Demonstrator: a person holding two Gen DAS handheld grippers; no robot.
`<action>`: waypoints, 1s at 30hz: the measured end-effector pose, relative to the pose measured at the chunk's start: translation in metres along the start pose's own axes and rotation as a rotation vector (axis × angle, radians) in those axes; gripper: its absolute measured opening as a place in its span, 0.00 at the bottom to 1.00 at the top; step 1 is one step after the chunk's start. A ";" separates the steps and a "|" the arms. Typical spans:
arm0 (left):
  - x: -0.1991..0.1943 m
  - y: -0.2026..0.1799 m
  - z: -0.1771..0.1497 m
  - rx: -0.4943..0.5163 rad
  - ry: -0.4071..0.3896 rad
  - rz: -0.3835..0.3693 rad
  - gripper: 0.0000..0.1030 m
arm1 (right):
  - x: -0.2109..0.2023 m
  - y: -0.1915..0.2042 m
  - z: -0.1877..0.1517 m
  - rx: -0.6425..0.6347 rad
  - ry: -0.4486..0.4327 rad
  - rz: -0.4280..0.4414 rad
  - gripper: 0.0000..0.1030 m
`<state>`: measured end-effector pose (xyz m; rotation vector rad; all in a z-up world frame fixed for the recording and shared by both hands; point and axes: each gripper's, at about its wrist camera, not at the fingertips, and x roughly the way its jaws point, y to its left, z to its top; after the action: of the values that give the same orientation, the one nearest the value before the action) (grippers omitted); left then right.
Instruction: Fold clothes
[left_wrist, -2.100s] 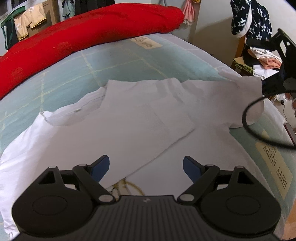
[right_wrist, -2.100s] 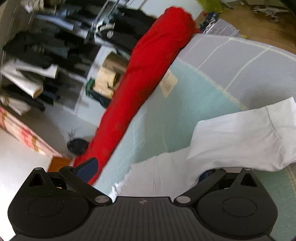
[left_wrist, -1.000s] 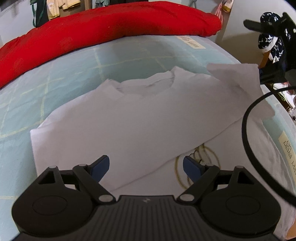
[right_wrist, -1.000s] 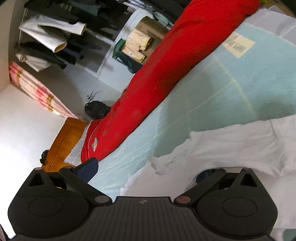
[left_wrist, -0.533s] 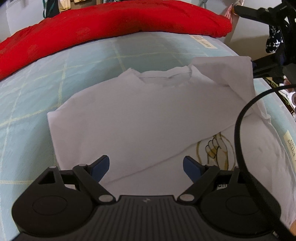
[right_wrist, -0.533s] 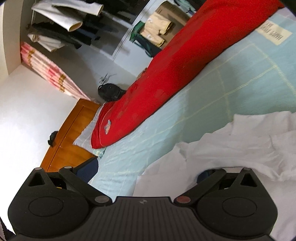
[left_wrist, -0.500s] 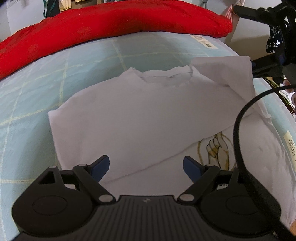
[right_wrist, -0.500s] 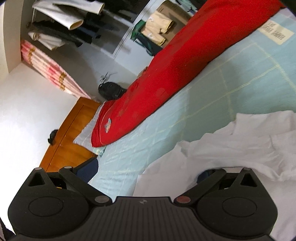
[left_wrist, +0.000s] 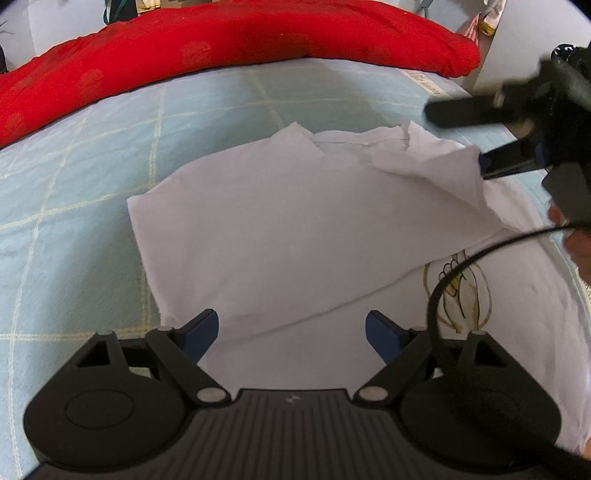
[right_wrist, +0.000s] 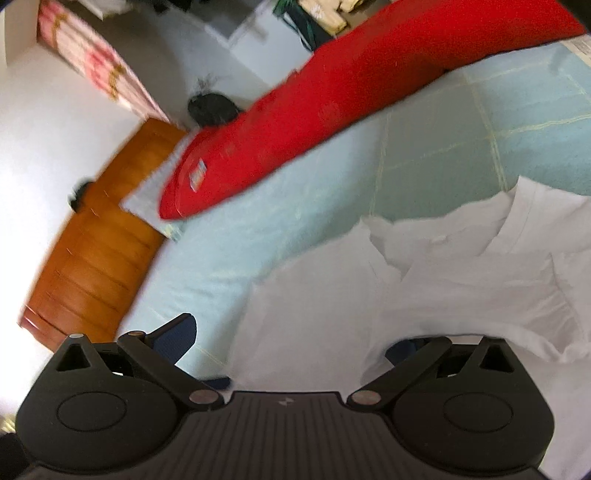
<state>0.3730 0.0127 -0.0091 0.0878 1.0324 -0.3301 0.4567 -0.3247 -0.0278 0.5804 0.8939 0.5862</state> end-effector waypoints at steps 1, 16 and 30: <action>0.000 0.001 -0.001 -0.001 0.001 0.001 0.84 | 0.005 0.002 -0.002 -0.016 0.022 -0.020 1.00; -0.011 -0.002 0.017 0.081 -0.016 0.050 0.84 | -0.043 -0.020 -0.047 0.043 0.149 -0.207 1.00; 0.015 -0.092 0.050 0.193 -0.039 -0.039 0.84 | -0.112 -0.054 -0.089 -0.138 0.095 -0.488 1.00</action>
<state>0.3924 -0.0888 0.0116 0.2341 0.9628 -0.4645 0.3385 -0.4195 -0.0490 0.1958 1.0318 0.2300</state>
